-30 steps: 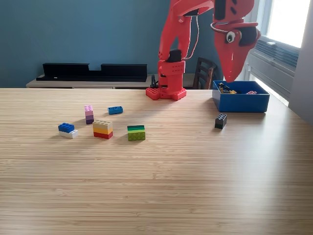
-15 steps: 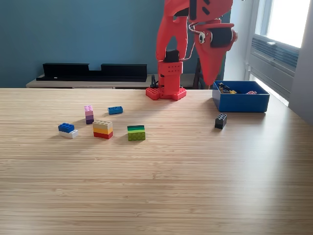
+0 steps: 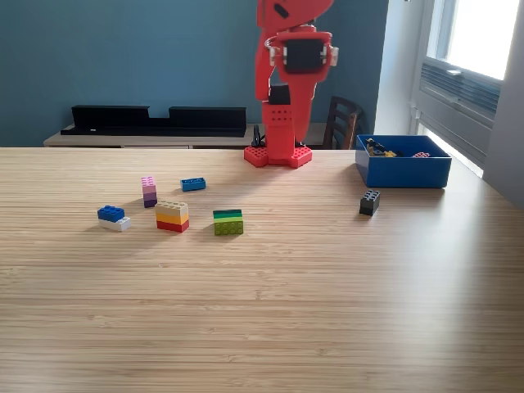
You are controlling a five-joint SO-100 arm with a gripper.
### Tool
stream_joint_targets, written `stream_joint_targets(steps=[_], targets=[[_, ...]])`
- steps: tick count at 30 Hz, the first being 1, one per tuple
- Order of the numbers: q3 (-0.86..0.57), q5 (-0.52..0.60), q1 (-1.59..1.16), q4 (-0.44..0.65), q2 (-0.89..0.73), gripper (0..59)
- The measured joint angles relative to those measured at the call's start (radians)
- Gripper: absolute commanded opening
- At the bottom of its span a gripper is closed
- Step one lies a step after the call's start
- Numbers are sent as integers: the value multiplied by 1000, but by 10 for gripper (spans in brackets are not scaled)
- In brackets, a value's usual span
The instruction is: Grasp a lego block and put it in the bin.
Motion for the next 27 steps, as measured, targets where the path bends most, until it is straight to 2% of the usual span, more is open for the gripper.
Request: stream_joint_targets(steps=[7, 12, 16, 24, 26, 27], targets=[[0, 123, 241, 0, 0, 0], [0, 170, 422, 0, 0, 0], [3, 147, 509, 0, 0, 0], [57, 14, 505, 0, -3, 6], [69, -28, 494, 0, -3, 94], [77, -46, 482, 0, -3, 163]])
